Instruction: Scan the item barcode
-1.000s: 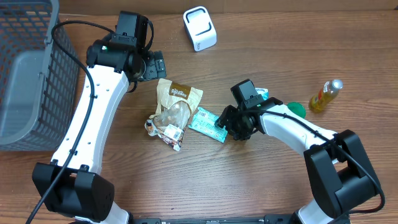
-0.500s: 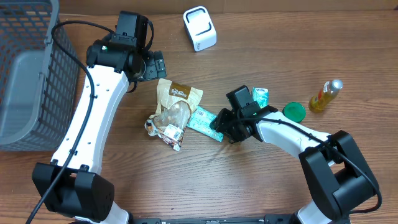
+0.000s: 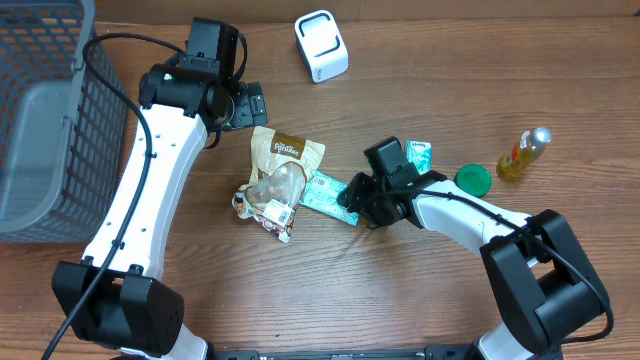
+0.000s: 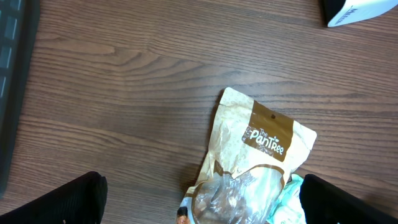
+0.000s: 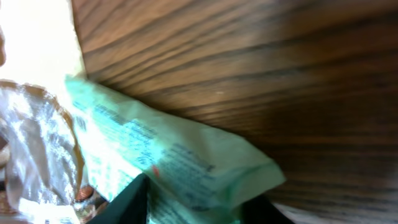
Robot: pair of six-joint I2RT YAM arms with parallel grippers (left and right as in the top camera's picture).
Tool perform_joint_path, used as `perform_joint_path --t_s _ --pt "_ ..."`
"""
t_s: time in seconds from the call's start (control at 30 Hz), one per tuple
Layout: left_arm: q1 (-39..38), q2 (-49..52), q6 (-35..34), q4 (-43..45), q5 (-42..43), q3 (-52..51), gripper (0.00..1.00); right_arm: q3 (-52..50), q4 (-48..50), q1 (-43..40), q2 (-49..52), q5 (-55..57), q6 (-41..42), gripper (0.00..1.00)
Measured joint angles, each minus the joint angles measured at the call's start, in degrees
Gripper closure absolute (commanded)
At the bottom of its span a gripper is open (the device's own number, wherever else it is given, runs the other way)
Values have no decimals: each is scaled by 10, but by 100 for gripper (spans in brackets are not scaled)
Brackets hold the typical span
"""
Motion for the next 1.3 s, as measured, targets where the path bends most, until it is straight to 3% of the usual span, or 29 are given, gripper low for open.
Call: perform_joint_path --t_s 0.1,0.37,0.63,1.07,1.3 --pt "0 0 0 0 0 0 0 -1 2 0 0 2 1 66" --pt "0 0 0 0 0 0 0 -1 11 -1 0 -1 -5 95" --pt "0 0 0 0 0 0 0 -1 -47 -47 -34 -59 -82 96" --pt "0 0 0 0 0 0 0 1 -76 -124 -347 -265 -275 96" --pt "0 0 0 0 0 0 0 2 -158 -124 -395 -290 -352 96"
